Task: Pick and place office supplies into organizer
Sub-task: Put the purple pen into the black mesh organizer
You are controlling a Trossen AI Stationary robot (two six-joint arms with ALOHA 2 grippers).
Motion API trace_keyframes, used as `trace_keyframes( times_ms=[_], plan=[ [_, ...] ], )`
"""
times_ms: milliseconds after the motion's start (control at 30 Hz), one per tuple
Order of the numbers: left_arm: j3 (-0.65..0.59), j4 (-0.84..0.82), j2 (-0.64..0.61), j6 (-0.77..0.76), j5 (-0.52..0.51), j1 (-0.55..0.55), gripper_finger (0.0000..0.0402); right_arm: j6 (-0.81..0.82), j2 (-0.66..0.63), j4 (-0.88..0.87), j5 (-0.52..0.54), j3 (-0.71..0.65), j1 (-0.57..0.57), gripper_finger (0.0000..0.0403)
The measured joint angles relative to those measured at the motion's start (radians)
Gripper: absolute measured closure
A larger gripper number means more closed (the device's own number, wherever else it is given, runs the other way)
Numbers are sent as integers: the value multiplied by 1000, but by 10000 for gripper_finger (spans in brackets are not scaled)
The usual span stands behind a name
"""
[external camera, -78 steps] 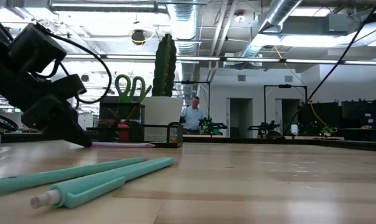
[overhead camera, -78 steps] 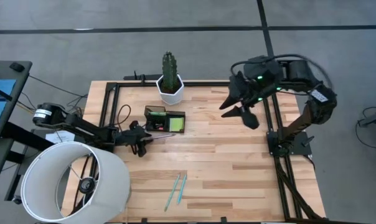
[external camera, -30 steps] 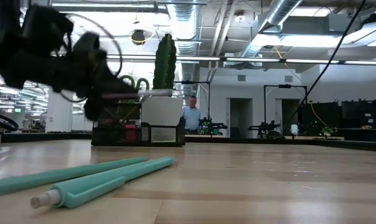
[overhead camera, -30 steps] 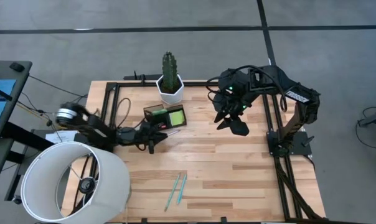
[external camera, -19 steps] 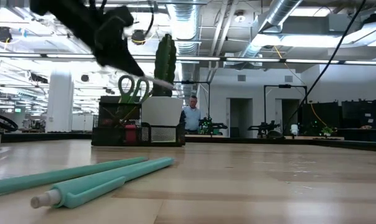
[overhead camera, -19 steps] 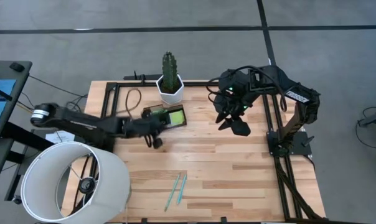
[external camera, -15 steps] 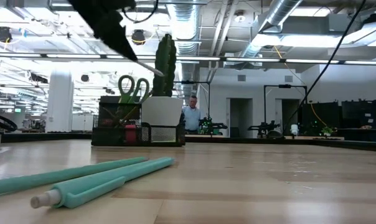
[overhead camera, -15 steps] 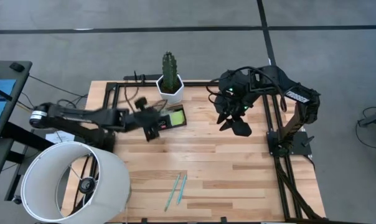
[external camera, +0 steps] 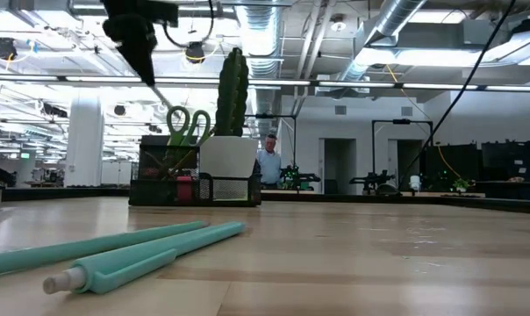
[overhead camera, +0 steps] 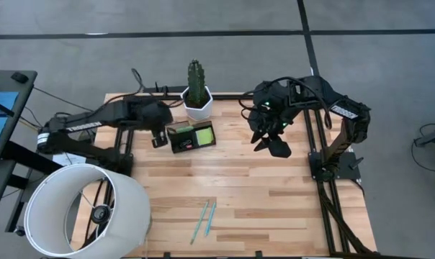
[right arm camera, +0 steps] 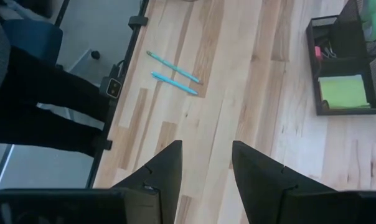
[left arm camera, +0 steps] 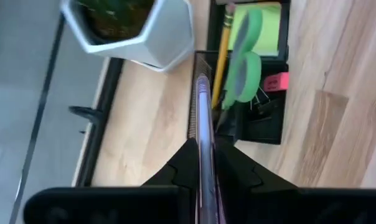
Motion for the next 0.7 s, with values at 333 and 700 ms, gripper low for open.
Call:
trace_keyframes(
  times_ms=[333, 700],
  plan=[
    [-30, 87, 206, 89, 51, 63, 378, 3, 0, 0, -2, 0, 15, 270],
    [-30, 132, 440, 193, 71, 107, 331, 3, 0, 0, -2, 0, 99, 270]
  ],
)
